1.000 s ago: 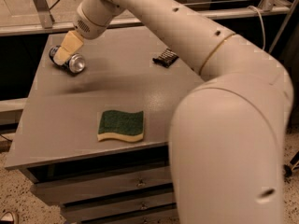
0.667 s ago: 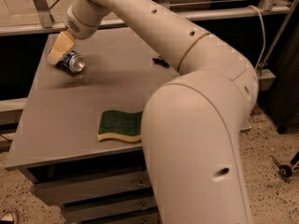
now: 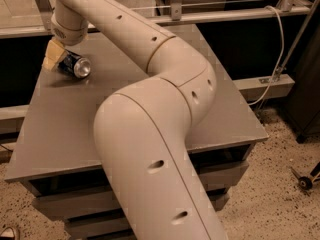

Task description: Place pepsi can upright

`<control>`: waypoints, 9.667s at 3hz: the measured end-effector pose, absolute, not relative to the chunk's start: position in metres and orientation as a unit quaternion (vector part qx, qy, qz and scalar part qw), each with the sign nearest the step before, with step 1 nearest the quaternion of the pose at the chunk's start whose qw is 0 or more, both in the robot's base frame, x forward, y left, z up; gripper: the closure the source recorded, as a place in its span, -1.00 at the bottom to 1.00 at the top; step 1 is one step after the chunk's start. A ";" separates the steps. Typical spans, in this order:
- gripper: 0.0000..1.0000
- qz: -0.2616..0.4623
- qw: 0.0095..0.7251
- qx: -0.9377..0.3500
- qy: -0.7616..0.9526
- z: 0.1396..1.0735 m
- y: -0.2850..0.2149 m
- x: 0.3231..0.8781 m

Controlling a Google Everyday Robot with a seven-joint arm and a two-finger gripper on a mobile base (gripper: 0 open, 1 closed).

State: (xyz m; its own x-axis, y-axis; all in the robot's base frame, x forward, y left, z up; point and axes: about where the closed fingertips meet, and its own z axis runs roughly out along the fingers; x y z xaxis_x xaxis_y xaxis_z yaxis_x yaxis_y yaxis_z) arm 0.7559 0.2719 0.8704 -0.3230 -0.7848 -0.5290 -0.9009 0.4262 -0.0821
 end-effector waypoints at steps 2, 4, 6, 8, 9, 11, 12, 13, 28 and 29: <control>-0.76 0.037 0.201 -0.558 0.804 0.843 0.288 0.754; 0.17 0.011 0.185 -0.567 0.802 0.841 0.291 0.754; 1.00 0.040 0.225 -0.561 0.796 0.869 0.289 0.756; 1.00 0.193 0.353 -0.535 0.743 0.920 0.245 0.712; 1.00 0.254 0.405 -0.523 0.706 0.923 0.234 0.692; 1.00 0.348 0.548 -0.465 0.603 0.955 0.196 0.685; 1.00 0.362 0.572 -0.465 0.570 0.959 0.189 0.676; 1.00 0.366 0.568 -0.481 0.559 0.959 0.190 0.666; -1.00 0.390 0.501 -0.508 0.582 0.889 0.074 0.618; -1.00 0.376 0.492 -0.519 0.590 0.899 0.066 0.625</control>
Offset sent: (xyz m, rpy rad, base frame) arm 0.0017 0.0214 -0.0296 -0.3166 -0.0078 0.0431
